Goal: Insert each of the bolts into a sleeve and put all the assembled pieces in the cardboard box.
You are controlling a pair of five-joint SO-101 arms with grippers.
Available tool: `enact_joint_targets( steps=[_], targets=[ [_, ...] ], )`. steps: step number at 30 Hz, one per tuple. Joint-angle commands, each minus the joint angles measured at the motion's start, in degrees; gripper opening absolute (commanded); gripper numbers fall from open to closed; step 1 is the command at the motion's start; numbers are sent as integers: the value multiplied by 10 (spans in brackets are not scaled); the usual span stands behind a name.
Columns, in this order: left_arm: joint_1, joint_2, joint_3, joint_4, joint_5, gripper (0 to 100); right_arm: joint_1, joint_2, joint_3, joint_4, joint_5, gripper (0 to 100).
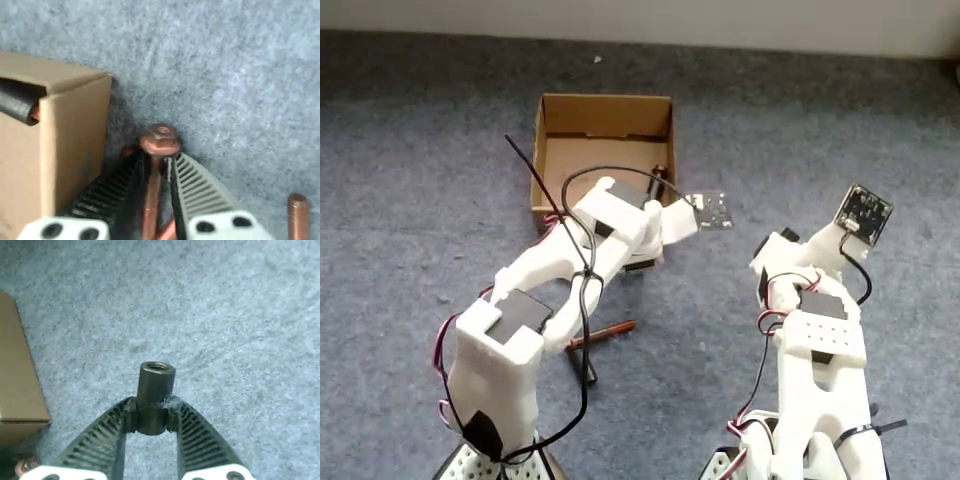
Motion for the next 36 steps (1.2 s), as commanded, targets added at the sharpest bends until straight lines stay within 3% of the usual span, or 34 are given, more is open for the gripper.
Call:
enact_joint_targets(
  steps=[1, 8, 12, 20, 27, 36],
  targets=[
    [18, 0, -13, 3, 0, 5, 3, -25, -9, -14, 3, 5],
    [32, -44, -9, 55, 22, 6, 3, -26, -8, -14, 3, 5],
    [32, -141, 15, 68, 91, 5, 3, -26, -8, -14, 3, 5],
    [32, -379, 150, 62, 153, 5, -5, -27, -7, -12, 4, 5],
    [25, -556, 270, 25, 275, 6, -55, -42, -6, -11, 4, 5],
    [-32, -759, 421, -69, 453, 6, -103, -240, 74, 6, 8, 5]
  ],
)
